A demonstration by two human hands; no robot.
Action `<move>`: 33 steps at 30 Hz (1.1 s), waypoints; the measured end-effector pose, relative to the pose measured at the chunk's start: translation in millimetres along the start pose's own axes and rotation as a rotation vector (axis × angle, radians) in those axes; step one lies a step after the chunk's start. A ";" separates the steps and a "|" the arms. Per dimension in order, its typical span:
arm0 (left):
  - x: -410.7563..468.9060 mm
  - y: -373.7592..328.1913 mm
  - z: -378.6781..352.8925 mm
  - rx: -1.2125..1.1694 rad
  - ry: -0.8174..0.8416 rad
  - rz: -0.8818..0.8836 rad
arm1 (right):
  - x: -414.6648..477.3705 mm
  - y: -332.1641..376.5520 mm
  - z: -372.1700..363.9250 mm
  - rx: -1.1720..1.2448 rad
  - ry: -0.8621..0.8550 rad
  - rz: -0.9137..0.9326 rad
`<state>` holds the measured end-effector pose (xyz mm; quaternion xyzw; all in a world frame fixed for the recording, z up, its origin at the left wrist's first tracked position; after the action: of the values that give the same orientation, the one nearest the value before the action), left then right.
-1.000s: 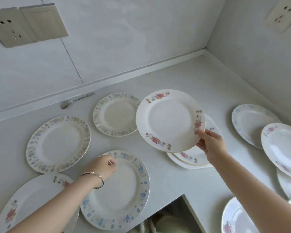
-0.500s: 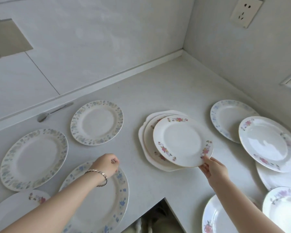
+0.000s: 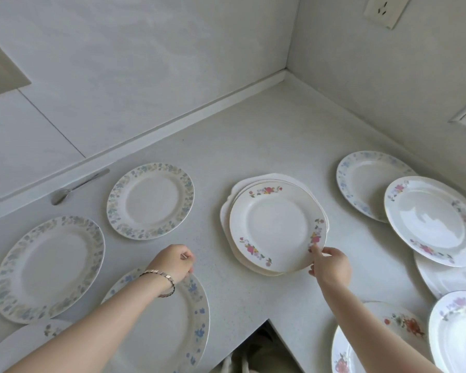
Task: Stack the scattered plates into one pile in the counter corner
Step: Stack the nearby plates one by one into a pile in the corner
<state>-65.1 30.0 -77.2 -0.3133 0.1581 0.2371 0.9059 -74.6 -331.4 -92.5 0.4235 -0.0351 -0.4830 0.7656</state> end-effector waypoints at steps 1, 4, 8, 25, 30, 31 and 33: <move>2.3 0.7 1.2 -0.012 -0.003 -0.001 | 1.6 2.9 -1.5 -0.010 0.008 -0.004; 7.3 7.8 5.5 -0.046 -0.008 0.020 | 7.3 9.3 -7.6 -0.107 0.052 -0.008; 13.0 25.0 22.1 0.062 -0.078 -0.005 | 9.7 17.2 -8.2 -0.314 0.064 0.090; 22.8 108.3 59.4 0.097 -0.047 0.089 | -65.4 62.5 -64.4 -0.224 0.458 0.370; 12.4 63.7 69.5 -0.121 -0.099 -0.058 | -42.4 67.0 -38.9 -0.196 0.418 0.326; 11.5 59.2 74.1 -0.172 -0.129 -0.045 | -36.6 67.7 -32.5 -0.206 0.409 0.336; 9.7 52.1 83.8 -0.267 -0.220 0.013 | -23.4 67.5 -19.3 -0.216 0.386 0.344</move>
<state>-73.0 123.0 -43.9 -0.4022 0.0270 0.2945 0.8665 -30.3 -289.8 -50.5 0.4116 0.0915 -0.2572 0.8695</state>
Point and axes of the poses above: each hand's wrist, its own x-axis towards the middle knuckle, its own z-axis out of the back of the hand, y = z × x, the point moved 9 cm from there along x, towards the middle knuckle, and after that the axes turned 14 degrees about -y, right-handed, at the moved point
